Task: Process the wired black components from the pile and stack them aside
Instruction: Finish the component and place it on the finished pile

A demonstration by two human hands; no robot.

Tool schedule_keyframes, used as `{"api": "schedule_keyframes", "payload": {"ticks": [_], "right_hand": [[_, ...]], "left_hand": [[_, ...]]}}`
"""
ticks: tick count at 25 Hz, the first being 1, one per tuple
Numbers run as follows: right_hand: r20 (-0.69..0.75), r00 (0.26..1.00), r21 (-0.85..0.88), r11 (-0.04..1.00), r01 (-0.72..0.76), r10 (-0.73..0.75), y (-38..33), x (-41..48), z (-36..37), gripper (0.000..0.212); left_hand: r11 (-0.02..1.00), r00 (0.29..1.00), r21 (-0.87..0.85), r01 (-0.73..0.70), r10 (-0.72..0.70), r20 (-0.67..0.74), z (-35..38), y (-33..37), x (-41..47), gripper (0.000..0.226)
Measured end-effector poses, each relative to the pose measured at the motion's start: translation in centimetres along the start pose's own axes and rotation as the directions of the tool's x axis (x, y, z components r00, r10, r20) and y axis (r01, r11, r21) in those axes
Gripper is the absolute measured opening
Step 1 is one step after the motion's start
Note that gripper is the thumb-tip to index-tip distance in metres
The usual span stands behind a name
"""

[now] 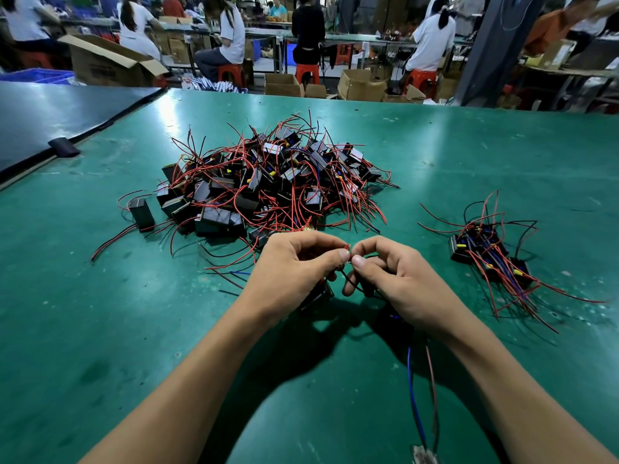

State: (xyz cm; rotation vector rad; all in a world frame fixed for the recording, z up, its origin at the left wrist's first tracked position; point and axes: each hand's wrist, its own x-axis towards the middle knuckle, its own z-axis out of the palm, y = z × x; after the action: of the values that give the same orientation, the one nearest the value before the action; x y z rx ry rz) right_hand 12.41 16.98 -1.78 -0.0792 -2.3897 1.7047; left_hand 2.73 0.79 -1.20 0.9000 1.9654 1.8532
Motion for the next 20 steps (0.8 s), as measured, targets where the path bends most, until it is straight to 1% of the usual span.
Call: {"api": "schedule_keyframes", "payload": {"ticks": [1, 3, 5, 6, 8, 10, 13, 17, 20], "right_hand": [[-0.016, 1.0, -0.008, 1.0, 0.011, -0.011, 0.0, 0.0, 0.0, 0.004], [-0.105, 0.992, -0.034, 0.998, 0.061, -0.064, -0.1, 0.0, 0.2, 0.003], [-0.205, 0.967, -0.124, 0.984, 0.129, -0.152, -0.2, 0.0, 0.4, 0.014], [-0.229, 0.953, -0.164, 0.973, 0.163, -0.198, -0.4, -0.1, 0.5, 0.02], [-0.241, 0.939, -0.162, 0.964, 0.212, -0.247, -0.6, -0.1, 0.6, 0.024], [-0.243, 0.934, -0.142, 0.962, 0.233, -0.262, -0.7, -0.1, 0.7, 0.018], [-0.257, 0.924, -0.154, 0.956, 0.249, -0.282, -0.7, 0.0, 0.7, 0.013], [-0.234, 0.919, -0.22, 0.938, 0.267, -0.316, -1.0, -0.1, 0.7, 0.014], [-0.222, 0.93, -0.249, 0.939, 0.237, -0.293, -1.2, -0.2, 0.6, 0.012]], "left_hand": [[1.0, 1.0, -0.001, 0.0, 0.0, 0.0, 0.0, 0.0, 0.0, 0.004], [1.0, 1.0, -0.011, 0.005, -0.005, 0.003, 0.0, 0.1, 0.0, 0.004], [1.0, 1.0, -0.025, 0.015, -0.015, 0.019, 0.0, 0.2, 0.0, 0.005], [0.999, 0.999, -0.041, 0.026, -0.025, 0.035, 0.0, 0.2, 0.0, 0.005], [0.994, 0.996, -0.092, 0.06, -0.054, 0.064, -0.1, 0.3, 0.1, 0.006], [0.989, 0.993, -0.117, 0.085, -0.075, 0.087, -0.3, 0.3, 0.1, 0.005], [0.993, 0.989, -0.091, 0.076, -0.064, 0.131, -0.3, 0.3, 0.0, 0.009], [0.997, 0.986, -0.037, 0.067, -0.06, 0.153, -0.5, 0.3, 0.0, 0.008], [0.997, 0.985, -0.027, 0.07, -0.065, 0.158, -0.5, 0.3, 0.0, 0.007]]}}
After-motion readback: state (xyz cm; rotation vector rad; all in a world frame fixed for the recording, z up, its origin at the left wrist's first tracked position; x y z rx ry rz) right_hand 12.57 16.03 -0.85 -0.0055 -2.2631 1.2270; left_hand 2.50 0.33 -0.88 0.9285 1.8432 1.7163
